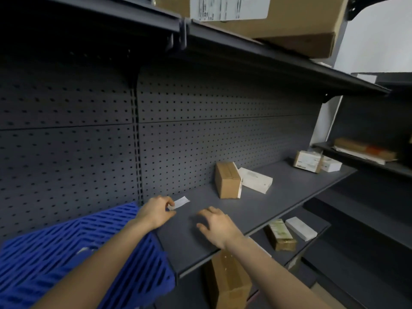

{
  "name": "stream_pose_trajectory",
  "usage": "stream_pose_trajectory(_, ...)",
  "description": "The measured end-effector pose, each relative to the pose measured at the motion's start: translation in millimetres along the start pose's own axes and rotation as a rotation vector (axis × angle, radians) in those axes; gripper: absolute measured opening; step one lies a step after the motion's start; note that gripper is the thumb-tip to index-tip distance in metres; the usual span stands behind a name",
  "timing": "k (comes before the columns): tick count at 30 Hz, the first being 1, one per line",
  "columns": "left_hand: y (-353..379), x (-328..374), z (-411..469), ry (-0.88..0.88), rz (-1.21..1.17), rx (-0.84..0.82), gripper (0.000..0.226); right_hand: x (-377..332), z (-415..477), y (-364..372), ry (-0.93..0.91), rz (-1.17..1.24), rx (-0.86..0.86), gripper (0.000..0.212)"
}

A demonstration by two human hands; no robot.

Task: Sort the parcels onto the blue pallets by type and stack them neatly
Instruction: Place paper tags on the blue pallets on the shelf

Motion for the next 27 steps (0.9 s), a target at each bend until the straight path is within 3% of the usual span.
stream_pose_trajectory(10, 39, -21, 70, -0.155, 0.222, -0.063, 0.038, 45, 85, 30, -0.071, 0.095, -0.102, 0.047)
stream_pose_trajectory(15, 46, -19, 73, -0.170, 0.161, 0.014, 0.020, 54, 111, 40, -0.180, 0.099, -0.112, 0.047)
stream_pose_trajectory(18, 41, -11, 67, -0.144, 0.101, 0.033, 0.024, 55, 121, 42, -0.254, 0.132, -0.096, 0.044)
stream_pose_trajectory(27, 17, 11, -1, -0.200, -0.018, 0.256, 0.019, 28, 124, 39, -0.413, 0.498, 0.007, 0.025)
Point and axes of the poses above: each hand's wrist, its own z-axis towards the middle knuckle, its own y-axis out of the palm, x = y × z, the point moved 6 cm from there along z, towards the middle knuckle
